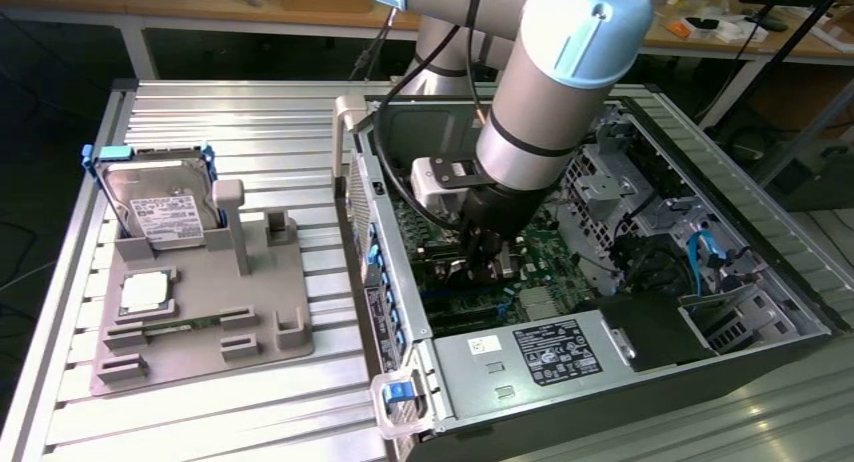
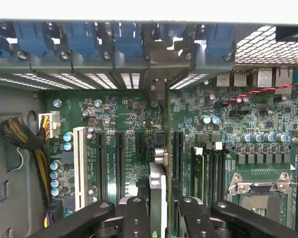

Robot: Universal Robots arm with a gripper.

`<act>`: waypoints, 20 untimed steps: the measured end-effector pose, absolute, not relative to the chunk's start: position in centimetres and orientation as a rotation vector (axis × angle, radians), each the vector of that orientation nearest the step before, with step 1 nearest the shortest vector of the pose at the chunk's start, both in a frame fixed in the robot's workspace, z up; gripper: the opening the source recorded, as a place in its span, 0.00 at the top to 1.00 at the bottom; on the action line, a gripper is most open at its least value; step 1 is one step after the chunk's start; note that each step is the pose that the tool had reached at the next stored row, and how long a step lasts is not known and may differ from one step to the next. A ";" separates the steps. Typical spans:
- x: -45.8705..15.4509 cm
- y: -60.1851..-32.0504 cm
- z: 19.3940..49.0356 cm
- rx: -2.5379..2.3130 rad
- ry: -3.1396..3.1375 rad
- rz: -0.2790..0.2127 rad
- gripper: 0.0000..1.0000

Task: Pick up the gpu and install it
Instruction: 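Insert the gpu into the slot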

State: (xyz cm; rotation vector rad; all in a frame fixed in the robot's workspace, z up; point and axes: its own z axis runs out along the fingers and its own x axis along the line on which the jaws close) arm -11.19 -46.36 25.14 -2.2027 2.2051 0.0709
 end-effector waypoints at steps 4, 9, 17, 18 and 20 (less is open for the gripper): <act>-11.2 -46.4 25.2 -2.202 2.205 0.071 0.73; -11.2 -46.4 25.6 -2.202 2.205 0.071 0.73; -11.2 -46.6 25.6 -2.203 2.205 0.071 0.73; -11.2 -46.6 25.6 -2.203 2.205 0.071 0.73; -11.2 -46.6 25.6 -2.203 2.205 0.071 0.73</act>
